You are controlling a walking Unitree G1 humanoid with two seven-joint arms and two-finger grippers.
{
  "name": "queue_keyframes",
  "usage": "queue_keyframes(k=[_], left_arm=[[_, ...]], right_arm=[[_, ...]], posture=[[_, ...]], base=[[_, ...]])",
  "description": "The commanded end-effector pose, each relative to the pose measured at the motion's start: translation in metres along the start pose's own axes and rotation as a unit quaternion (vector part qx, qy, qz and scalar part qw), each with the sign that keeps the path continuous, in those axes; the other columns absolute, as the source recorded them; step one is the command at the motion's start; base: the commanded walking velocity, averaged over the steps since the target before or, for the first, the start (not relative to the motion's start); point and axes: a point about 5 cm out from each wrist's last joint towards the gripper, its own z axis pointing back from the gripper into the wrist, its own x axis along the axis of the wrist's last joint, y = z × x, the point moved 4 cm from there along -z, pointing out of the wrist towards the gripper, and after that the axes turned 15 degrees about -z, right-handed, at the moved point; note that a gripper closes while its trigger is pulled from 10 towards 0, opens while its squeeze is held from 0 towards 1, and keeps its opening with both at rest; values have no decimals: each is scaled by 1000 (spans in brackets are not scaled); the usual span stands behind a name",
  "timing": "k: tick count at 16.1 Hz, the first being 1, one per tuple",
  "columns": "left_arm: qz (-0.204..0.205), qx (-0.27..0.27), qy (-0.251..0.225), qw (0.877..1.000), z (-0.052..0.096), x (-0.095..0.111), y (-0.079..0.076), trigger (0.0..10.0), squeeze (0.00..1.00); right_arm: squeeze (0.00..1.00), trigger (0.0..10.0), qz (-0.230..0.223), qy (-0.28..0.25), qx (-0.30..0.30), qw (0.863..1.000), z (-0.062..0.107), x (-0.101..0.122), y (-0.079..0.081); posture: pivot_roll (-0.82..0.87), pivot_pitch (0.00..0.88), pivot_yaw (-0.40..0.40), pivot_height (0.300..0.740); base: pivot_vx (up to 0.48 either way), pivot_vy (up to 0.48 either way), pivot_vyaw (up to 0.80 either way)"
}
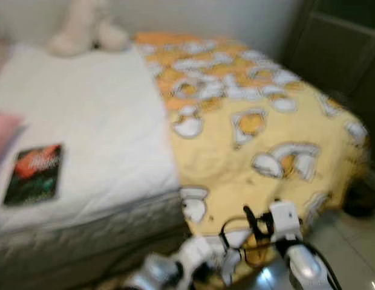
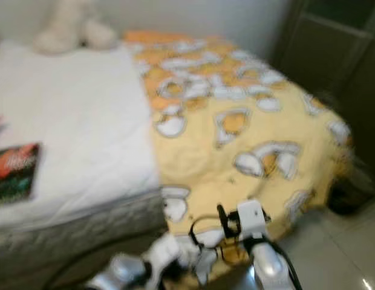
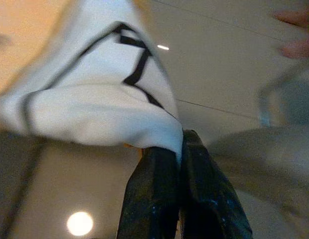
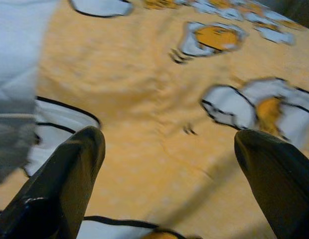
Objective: Clean up the room
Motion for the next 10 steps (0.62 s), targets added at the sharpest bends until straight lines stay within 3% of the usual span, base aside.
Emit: queue_keyframes(k=[1,3,4,5,7,8,9,10], left_arm=[[12,-38,8,999,-6,2,-11,10000,0],[69,-86,12,994,-11,2,-29,10000,0],[79,-97,10,992,-11,2,-32,10000,0],[120,-93,-15,988,-12,8,-32,10000,0],[141,-90,-30,985,-13,11,-32,10000,0],[122,-73,-21,990,-13,7,-31,10000,0],[69,13,5,998,-9,-3,-14,10000,1000],[50,42,6,998,-7,-5,-8,10000,1000]], right_arm=[[0,10000,3,9,-7,1000,2,-2,-9],[0,10000,11,16,1,1000,4,-4,-9],[0,10000,13,18,3,1000,4,-5,-8],[0,10000,17,24,8,1000,6,-7,-8],[0,10000,19,31,12,999,8,-11,-9],[0,10000,20,33,15,999,9,-12,-8],[0,10000,19,31,17,999,9,-12,-7],[0,10000,17,29,18,999,9,-11,-6]], posture=[[32,31,-47,740],[25,25,-50,740],[24,25,-50,740],[23,21,-51,740],[28,6,-55,740],[28,6,-55,740],[32,1,-58,740],[35,0,-59,740]], base=[[0,0,0],[0,0,0],[0,0,0],[0,0,0],[0,0,0],[0,0,0],[0,0,0],[0,0,0]])
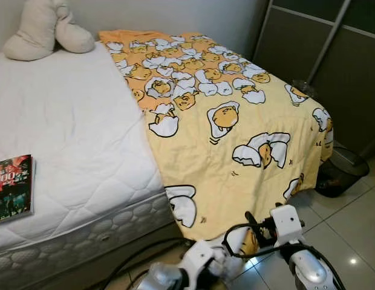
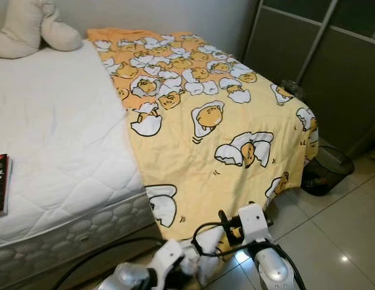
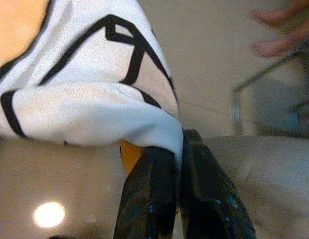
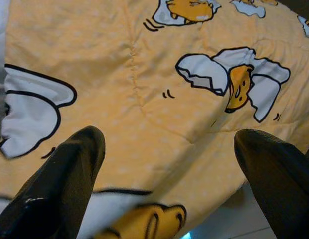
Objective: Clean up the room
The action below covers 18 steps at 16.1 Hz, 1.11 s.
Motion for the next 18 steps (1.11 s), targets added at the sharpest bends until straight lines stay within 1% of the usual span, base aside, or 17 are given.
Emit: queue_keyframes(k=[1,2,3,4,5,6,7,8,9,10,11,12,13,14,15,17,18], left_arm=[[-23,26,-9,999,-2,4,1,10000,1000],[-53,78,-9,996,8,1,20,10000,1000],[-61,122,-14,991,19,-2,37,10000,1000],[-47,171,-23,984,37,-8,60,10000,1000],[-44,199,-21,979,47,-11,72,10000,1000],[-44,215,-18,975,52,-12,80,10000,1000],[-14,270,-24,962,67,-12,103,10000,1000],[-14,270,-24,962,67,-12,103,10000,1000],[4,349,-77,934,86,12,133,10000,0],[27,441,-145,885,114,44,166,10000,0],[49,490,-181,851,132,61,182,10000,0],[50,509,-205,834,139,76,188,10000,0],[52,523,-215,823,142,85,190,10000,0],[49,522,-229,820,139,96,188,10000,0],[49,520,-228,822,132,105,187,10000,0],[58,516,-225,824,126,108,186,10000,0],[59,518,-215,826,123,108,186,10000,0]], right_arm=[[0,10000,-2,3,1,1000,1,-1,-1],[0,10000,-7,-1,-4,1000,-1,0,-2],[0,10000,-11,-6,-11,1000,-2,2,-4],[0,10000,-20,-10,-23,999,-5,3,-7],[0,10000,-25,-13,-28,999,-7,4,-9],[0,10000,-28,-15,-31,999,-9,5,-9],[0,10000,-31,-21,-32,999,-14,8,-8],[0,10000,-31,-21,-32,999,-14,8,-8],[0,10000,-34,-39,-32,998,-21,18,-6],[0,10000,-44,-80,-45,995,-29,41,-7],[0,10000,-52,-115,-57,990,-35,61,-9],[0,10000,-50,-140,-64,987,-40,79,-10],[0,10000,-52,-158,-62,984,-43,90,-9],[0,10000,-46,-163,-56,984,-46,96,-6],[0,10000,-49,-161,-53,984,-49,97,-6],[0,10000,-52,-157,-61,984,-49,93,-8],[0,10000,-55,-153,-61,985,-47,88,-7]], posture=[[41,0,-59,740],[48,0,-51,740],[56,0,-45,740],[71,0,-35,740],[79,0,-31,740],[84,0,-30,740],[97,0,-25,740],[97,0,-25,740],[109,0,-18,740],[114,0,-14,740],[113,0,-12,740],[109,0,-9,740],[108,0,-9,740],[105,0,-7,740],[104,0,-9,740],[103,0,-9,740],[98,0,-10,740]], base=[[0,0,0],[0,0,0],[0,0,0],[0,0,0],[0,0,0],[0,0,0],[0,0,0],[0,0,0],[0,0,0],[0,-472,0],[0,-472,0],[0,-472,0],[0,-472,0],[0,-469,594],[0,-469,581],[0,-472,534],[0,-472,481]])
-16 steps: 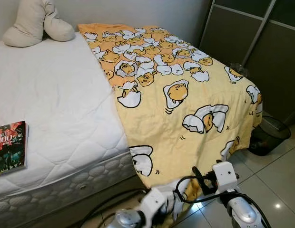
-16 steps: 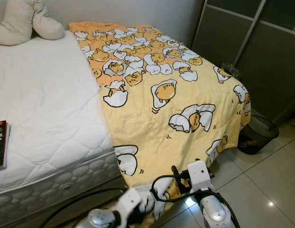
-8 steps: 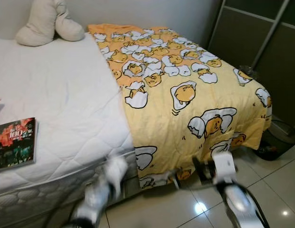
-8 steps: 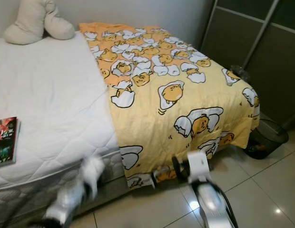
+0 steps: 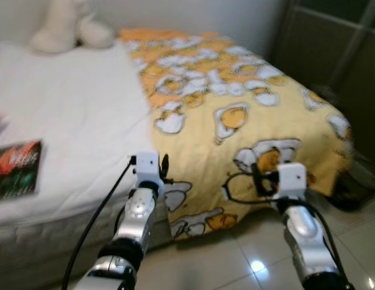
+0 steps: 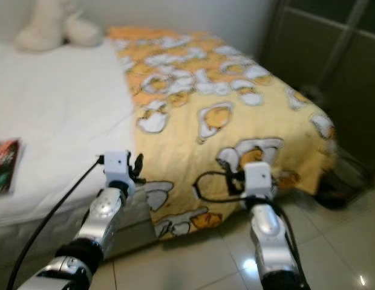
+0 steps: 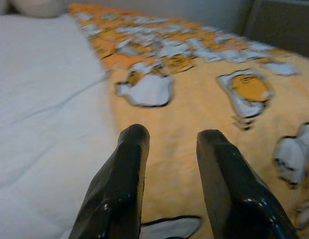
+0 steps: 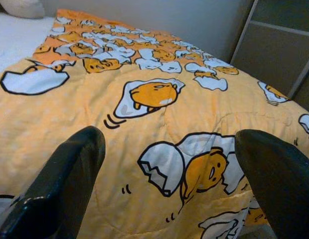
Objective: Clean up the room
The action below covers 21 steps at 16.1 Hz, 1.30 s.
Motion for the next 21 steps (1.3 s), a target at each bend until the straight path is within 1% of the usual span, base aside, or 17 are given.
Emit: queue_keyframes(k=[1,2,4,6,7,8,9,10,11,12,13,14,15,16,19,20,21], left_arm=[[-10,12,15,1000,-2,-3,6,10000,0],[-3,20,28,999,0,-9,10,10000,0],[9,50,62,997,12,-32,22,10000,0],[-8,47,65,997,19,-39,25,10000,0],[-28,50,-11,998,31,-18,30,10000,0],[-39,46,-43,997,37,-6,31,10000,0],[-62,32,-78,995,47,8,30,10000,0],[-56,30,-67,996,46,7,27,10000,0],[-48,35,-55,997,40,5,26,10000,0],[-49,37,-43,997,28,6,23,10000,0],[-46,32,-40,998,23,6,21,10000,0],[-82,-10,-22,996,21,-4,10,10000,0],[-91,-36,5,995,23,-17,5,10000,0],[-75,-40,10,996,22,-16,3,10000,0],[-53,-61,-11,997,18,-6,-6,10000,0],[-25,-53,-10,998,18,-7,-4,10000,0],[-10,-39,-3,999,18,-10,0,10000,0]], right_arm=[[0,10000,-9,-4,5,1000,2,-1,4],[0,10000,-11,-1,3,1000,6,-3,2],[0,10000,-20,10,-4,1000,16,-10,-6],[0,10000,-26,15,-7,1000,20,-14,-10],[0,10000,-31,9,-18,999,29,-14,-19],[0,10000,-37,5,-26,999,33,-13,-24],[0,10000,-41,1,-32,999,41,-13,-28],[0,10000,-40,14,-26,999,46,-20,-27],[0,10000,-40,22,-22,999,46,-24,-25],[0,10000,-41,28,-14,999,42,-28,-19],[0,10000,-44,25,-10,999,38,-27,-15],[0,10000,-51,20,2,999,29,-24,-4],[0,10000,-53,18,11,998,24,-23,3],[0,10000,-53,13,12,998,21,-20,5],[0,10000,-53,11,8,998,19,-19,1],[0,10000,-48,11,10,999,20,-19,1],[0,10000,-51,8,10,999,21,-18,1]], posture=[[92,0,-9,740],[88,0,-11,740],[86,0,-20,740],[87,0,-20,740],[124,0,-23,740],[127,0,-23,740],[132,0,-22,740],[148,0,-22,740],[148,0,-22,740],[150,0,-18,740],[152,0,-15,740],[148,0,-7,740],[134,0,11,740],[131,0,16,740],[122,0,29,740],[114,0,30,740],[111,0,27,740]], base=[[0,-472,488],[0,-472,469],[0,-234,459],[0,0,463],[0,0,463],[0,0,481],[0,0,494],[0,-480,488],[0,-472,488],[0,-472,475],[0,-472,481],[0,-472,469],[0,-472,456],[262,-401,438],[0,0,438],[454,0,0],[458,0,0]])
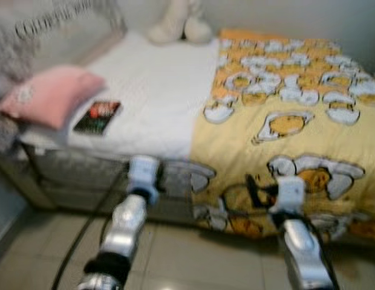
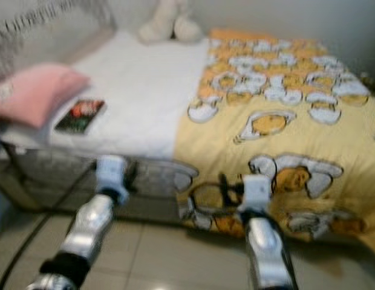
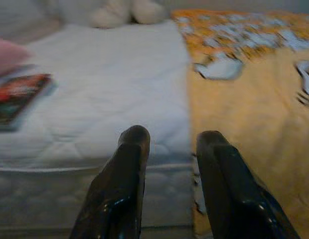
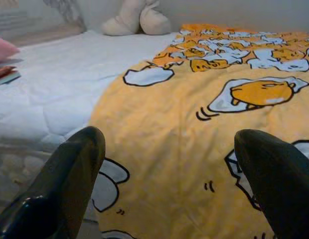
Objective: Clean up the room
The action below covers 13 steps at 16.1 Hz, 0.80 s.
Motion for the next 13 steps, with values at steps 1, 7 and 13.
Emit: queue_keyframes(k=[1,7,13], left_arm=[[13,-3,3,1000,-1,0,-4,10000,0],[-18,-28,-31,999,-16,20,-3,10000,0],[0,-63,-49,997,-20,28,-16,10000,0]], right_arm=[[0,10000,0,-5,-10,1000,1,2,-5],[0,10000,14,-12,-4,1000,-1,4,2],[0,10000,10,-17,-13,1000,-4,6,2]], posture=[[109,0,25,740],[83,0,34,740],[84,0,25,740]], base=[[469,0,0],[469,0,344],[476,0,0]])
